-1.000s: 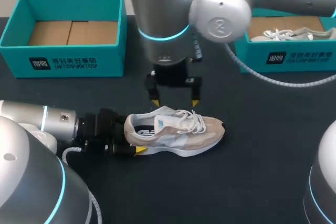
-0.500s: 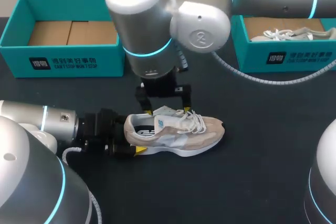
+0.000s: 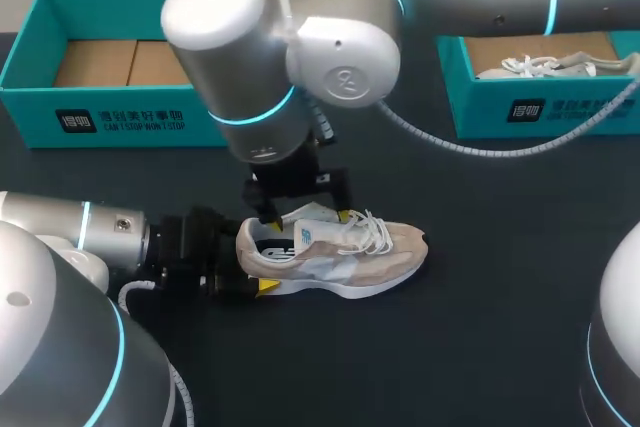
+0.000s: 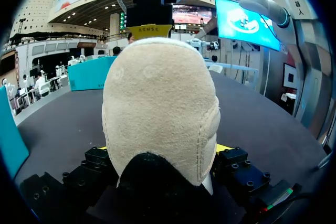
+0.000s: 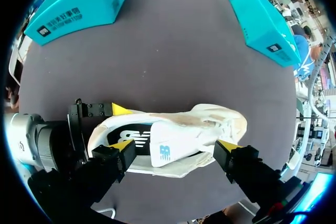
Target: Take the shoe out of the shoebox, open the shoe tongue, remove and reinsert the insole, then place the shoe into the shoebox
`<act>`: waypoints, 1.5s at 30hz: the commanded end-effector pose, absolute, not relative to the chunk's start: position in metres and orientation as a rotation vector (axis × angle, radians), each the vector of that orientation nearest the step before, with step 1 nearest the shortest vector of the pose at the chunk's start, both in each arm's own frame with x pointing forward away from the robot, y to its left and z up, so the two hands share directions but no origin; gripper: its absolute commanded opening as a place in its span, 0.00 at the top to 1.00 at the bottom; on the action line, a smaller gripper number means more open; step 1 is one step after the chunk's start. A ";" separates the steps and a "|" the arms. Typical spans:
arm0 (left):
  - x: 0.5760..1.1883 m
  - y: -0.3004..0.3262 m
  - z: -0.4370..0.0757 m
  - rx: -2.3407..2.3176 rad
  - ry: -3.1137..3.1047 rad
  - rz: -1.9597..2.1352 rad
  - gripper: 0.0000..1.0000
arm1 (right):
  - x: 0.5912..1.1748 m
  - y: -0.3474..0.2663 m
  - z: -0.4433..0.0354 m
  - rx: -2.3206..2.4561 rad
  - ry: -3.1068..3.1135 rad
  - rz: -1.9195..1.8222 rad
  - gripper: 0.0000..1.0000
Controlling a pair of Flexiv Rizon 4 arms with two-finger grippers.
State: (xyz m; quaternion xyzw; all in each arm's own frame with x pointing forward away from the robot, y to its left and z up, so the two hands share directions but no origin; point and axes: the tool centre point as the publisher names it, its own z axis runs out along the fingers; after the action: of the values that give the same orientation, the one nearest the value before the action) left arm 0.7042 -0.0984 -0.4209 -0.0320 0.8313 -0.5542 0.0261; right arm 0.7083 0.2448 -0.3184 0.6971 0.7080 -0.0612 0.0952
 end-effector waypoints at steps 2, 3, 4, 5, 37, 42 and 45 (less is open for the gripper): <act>0.702 -0.099 -0.424 -0.101 2.571 -1.707 1.00 | 0.701 0.254 -0.323 2.133 1.873 -0.212 0.00; 0.702 -0.099 -0.424 -0.101 2.571 -1.707 1.00 | 0.701 0.255 -0.325 2.137 1.880 -0.208 0.00; 0.702 -0.099 -0.424 -0.101 2.571 -1.707 1.00 | 0.701 0.256 -0.326 2.134 1.862 -0.207 0.00; 0.702 -0.099 -0.424 -0.101 2.571 -1.707 1.00 | 0.700 0.258 -0.330 2.142 1.853 -0.196 0.00; 0.702 -0.099 -0.424 -0.101 2.571 -1.707 1.00 | 0.702 0.226 -0.357 2.096 1.557 -0.355 0.00; 0.702 -0.099 -0.424 -0.101 2.571 -1.707 1.00 | 0.703 0.220 -0.358 2.093 1.537 -0.377 0.00; 0.702 -0.099 -0.424 -0.101 2.571 -1.707 1.00 | 0.702 0.216 -0.353 2.097 1.521 -0.386 0.00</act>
State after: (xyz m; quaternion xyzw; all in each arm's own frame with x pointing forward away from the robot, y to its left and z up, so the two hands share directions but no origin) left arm 0.7042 -0.0984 -0.4209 -0.0320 0.8313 -0.5542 0.0261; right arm 0.7072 0.2140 -0.3550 0.6427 0.7084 -0.1909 0.2206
